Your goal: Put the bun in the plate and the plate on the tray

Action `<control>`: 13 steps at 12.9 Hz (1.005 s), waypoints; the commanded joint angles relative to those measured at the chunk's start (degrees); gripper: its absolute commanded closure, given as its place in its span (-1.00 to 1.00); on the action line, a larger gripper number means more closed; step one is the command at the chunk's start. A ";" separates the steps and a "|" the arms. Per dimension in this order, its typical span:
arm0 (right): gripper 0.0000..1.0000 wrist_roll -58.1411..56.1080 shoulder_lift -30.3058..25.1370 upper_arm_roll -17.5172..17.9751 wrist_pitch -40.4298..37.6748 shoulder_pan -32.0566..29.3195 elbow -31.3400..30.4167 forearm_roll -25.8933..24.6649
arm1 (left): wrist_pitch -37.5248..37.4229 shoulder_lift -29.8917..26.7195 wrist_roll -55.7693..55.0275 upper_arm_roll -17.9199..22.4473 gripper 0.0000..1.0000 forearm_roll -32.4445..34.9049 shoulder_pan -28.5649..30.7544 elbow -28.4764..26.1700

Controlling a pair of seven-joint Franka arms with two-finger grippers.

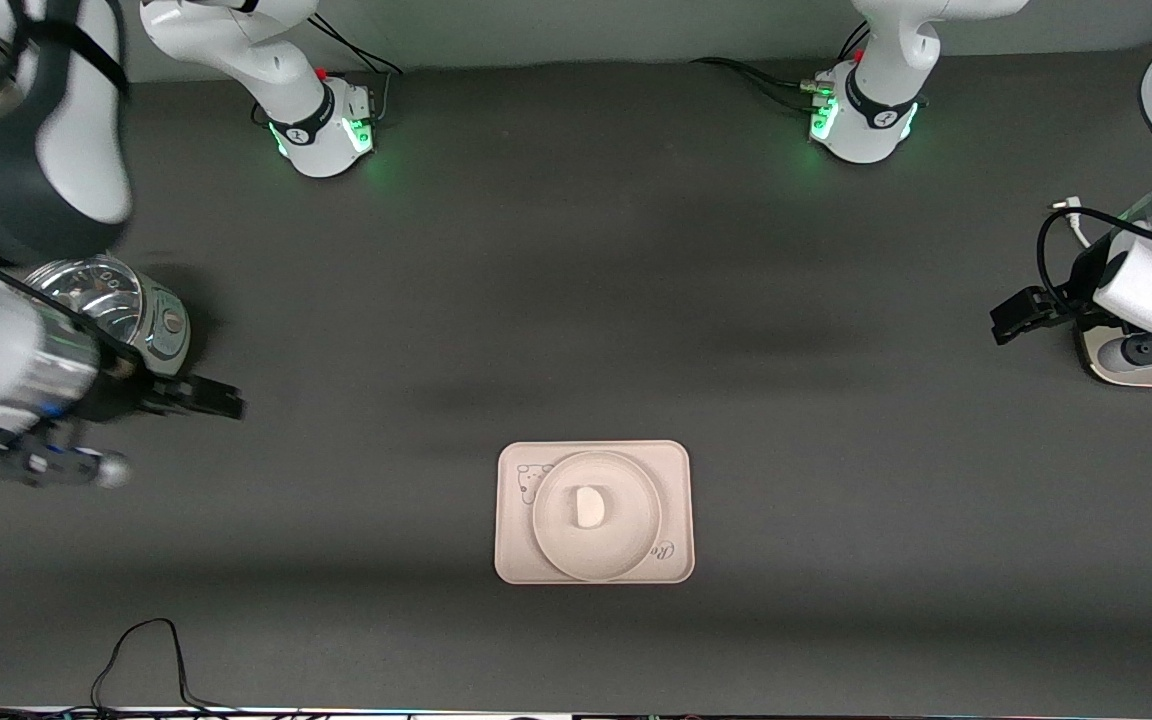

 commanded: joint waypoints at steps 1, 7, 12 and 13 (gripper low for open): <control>-1.00 -7.36 -8.26 -3.27 -0.02 1.81 -9.38 -4.78 | 0.98 0.77 0.01 0.08 -1.00 -0.08 -0.23 0.71; -1.00 -8.26 -22.22 -3.11 6.62 2.87 -24.82 -11.03 | 0.28 0.86 0.89 0.08 -1.00 -0.08 -0.23 1.59; -1.00 -7.73 -26.21 -3.11 9.03 3.93 -31.56 -13.41 | 0.46 0.95 0.89 0.16 -1.00 0.18 -0.40 1.59; -1.00 -7.65 -26.21 -3.11 9.12 3.93 -31.91 -13.58 | 0.46 1.04 0.89 0.08 -1.00 0.18 -0.41 1.59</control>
